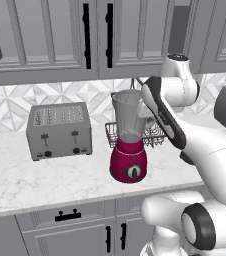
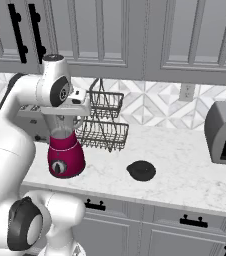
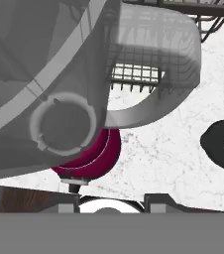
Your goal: Close the lid blender by securely placing the lid on top.
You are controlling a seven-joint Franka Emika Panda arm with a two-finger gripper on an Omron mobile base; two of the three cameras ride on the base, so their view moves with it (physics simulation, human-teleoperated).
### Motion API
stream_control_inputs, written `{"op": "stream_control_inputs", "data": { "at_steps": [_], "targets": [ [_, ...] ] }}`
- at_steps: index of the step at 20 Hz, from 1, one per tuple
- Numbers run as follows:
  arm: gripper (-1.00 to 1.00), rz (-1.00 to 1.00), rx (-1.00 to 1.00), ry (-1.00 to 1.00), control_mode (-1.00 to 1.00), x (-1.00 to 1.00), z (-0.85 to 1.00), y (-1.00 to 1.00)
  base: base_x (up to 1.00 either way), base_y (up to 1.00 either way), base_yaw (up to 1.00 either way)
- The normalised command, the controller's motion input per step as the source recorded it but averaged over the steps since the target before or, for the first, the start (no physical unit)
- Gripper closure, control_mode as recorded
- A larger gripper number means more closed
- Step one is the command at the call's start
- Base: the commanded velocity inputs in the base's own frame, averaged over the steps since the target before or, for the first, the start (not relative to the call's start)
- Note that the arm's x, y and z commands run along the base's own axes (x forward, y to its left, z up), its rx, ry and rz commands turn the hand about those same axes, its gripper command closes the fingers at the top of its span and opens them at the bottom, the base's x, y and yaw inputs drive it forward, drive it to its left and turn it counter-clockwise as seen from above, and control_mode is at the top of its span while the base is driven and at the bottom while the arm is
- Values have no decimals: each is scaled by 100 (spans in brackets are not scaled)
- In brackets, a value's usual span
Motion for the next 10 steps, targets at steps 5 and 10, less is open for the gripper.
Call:
{"op": "stream_control_inputs", "data": {
  "at_steps": [5,10],
  "targets": [
    [-100,0,1,5,-100,2,-5,-17,0,0,0],
    [-100,0,2,0,-100,0,-1,-87,0,0,0]
  ]
}}
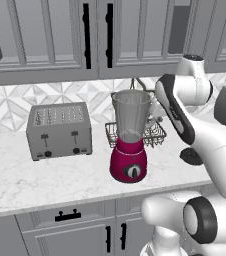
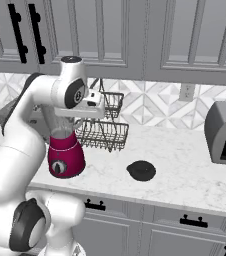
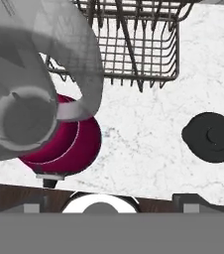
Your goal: Close the lid blender by securely placing the lid on top.
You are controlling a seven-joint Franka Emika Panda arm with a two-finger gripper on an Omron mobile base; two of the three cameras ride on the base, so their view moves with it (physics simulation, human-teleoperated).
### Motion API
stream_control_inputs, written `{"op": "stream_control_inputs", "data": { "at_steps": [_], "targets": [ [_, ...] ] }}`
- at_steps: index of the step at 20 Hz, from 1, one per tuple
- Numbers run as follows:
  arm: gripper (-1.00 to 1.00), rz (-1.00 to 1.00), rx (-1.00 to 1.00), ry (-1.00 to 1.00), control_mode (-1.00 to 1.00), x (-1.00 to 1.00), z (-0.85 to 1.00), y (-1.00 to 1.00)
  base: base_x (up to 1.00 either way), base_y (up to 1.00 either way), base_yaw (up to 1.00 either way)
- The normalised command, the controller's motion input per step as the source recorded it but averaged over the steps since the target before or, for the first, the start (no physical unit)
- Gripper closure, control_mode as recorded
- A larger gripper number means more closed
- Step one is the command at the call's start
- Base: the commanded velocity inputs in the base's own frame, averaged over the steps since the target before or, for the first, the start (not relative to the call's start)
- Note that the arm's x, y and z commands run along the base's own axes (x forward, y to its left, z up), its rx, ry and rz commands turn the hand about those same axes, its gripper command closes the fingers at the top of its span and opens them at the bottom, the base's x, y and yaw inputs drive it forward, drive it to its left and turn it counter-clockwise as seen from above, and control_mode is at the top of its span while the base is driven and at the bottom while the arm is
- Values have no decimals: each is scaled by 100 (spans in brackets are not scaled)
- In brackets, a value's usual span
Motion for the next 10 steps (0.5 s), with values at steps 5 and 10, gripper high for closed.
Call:
{"op": "stream_control_inputs", "data": {
  "at_steps": [5,10],
  "targets": [
    [-100,0,0,13,-100,12,-58,-100,0,0,0],
    [-100,-2,1,32,-100,33,-99,-100,0,0,0]
  ]
}}
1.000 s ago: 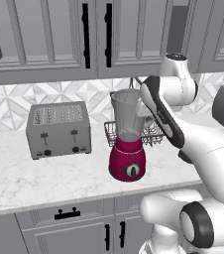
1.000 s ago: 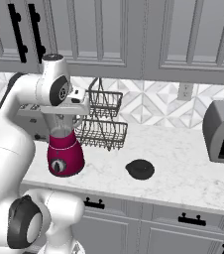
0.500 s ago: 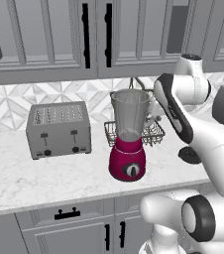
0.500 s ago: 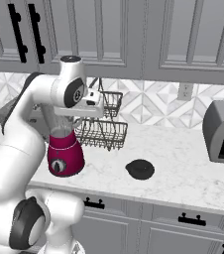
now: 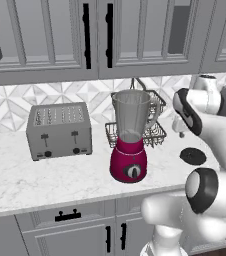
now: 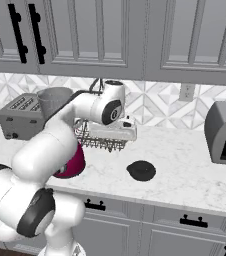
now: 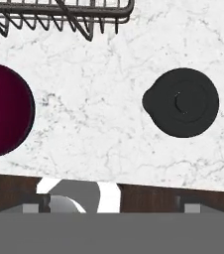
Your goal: Close the lid blender by securely placing the lid on top.
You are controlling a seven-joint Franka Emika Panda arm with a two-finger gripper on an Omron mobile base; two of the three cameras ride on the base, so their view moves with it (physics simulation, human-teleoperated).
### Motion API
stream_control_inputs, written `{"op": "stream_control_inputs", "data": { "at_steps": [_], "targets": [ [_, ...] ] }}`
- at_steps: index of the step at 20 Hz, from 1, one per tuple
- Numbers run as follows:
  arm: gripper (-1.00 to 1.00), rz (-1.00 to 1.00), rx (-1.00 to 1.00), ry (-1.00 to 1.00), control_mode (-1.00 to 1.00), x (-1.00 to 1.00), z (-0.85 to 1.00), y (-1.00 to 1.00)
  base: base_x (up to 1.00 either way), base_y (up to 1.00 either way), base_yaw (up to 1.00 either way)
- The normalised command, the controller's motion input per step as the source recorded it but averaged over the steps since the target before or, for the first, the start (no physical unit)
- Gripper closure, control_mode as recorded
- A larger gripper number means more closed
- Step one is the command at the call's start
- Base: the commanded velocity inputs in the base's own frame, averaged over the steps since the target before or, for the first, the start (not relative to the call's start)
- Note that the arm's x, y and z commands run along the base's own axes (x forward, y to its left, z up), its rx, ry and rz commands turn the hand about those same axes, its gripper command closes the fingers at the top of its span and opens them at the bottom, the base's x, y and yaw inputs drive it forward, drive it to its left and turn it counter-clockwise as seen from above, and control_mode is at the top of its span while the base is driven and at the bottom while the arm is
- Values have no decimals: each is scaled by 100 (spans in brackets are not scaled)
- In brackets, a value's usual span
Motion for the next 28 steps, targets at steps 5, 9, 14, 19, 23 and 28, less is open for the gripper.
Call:
{"op": "stream_control_inputs", "data": {
  "at_steps": [5,9,14,19,23,28],
  "targets": [
    [-100,-4,4,28,-100,46,-97,-100,0,0,0],
    [-100,-1,8,19,-100,34,-89,-100,0,0,0],
    [-100,0,8,13,-100,41,-79,-70,0,0,0],
    [-100,0,3,1,-100,58,-30,-12,0,0,0],
    [-100,1,0,0,-100,30,-20,1,0,0,0],
    [-100,0,0,0,-100,-14,-21,34,0,0,0]
  ]
}}
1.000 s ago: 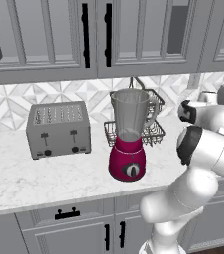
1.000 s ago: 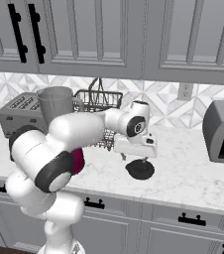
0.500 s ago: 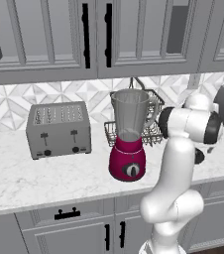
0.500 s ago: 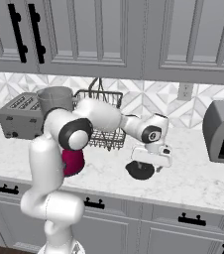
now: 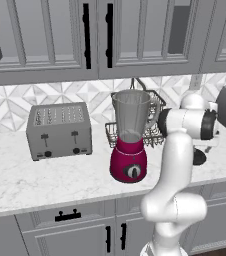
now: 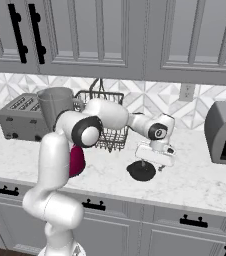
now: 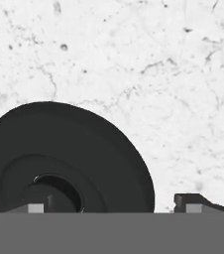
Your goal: Close the lid blender by securely placing the lid on top.
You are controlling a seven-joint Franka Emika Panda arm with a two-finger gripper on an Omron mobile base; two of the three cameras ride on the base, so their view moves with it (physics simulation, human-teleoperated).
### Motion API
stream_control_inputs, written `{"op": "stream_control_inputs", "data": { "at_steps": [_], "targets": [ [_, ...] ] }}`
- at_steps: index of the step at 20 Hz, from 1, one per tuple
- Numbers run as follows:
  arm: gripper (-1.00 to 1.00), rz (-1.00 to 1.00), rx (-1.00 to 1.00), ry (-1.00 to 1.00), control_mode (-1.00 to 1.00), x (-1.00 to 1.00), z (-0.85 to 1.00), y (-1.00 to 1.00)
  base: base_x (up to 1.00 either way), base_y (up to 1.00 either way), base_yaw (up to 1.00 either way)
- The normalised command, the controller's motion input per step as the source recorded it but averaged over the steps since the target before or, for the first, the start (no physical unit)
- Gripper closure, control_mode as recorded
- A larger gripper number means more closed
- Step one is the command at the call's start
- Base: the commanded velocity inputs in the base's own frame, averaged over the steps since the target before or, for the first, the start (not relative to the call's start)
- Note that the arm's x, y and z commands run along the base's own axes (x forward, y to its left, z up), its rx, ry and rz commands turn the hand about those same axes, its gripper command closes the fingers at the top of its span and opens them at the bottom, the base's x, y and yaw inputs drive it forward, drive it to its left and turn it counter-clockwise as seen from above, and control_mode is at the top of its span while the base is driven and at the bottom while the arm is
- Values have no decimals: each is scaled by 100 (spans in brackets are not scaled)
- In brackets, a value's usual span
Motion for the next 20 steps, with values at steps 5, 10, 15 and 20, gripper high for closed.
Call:
{"op": "stream_control_inputs", "data": {
  "at_steps": [5,10,15,20],
  "targets": [
    [-100,0,-5,-2,-100,-25,-14,59,0,0,0],
    [-100,0,-4,-4,-100,-19,-8,36,0,0,0],
    [-100,0,-1,-20,-100,-31,22,3,0,0,0],
    [-100,0,-2,-6,-100,-13,8,22,0,0,0]
  ]
}}
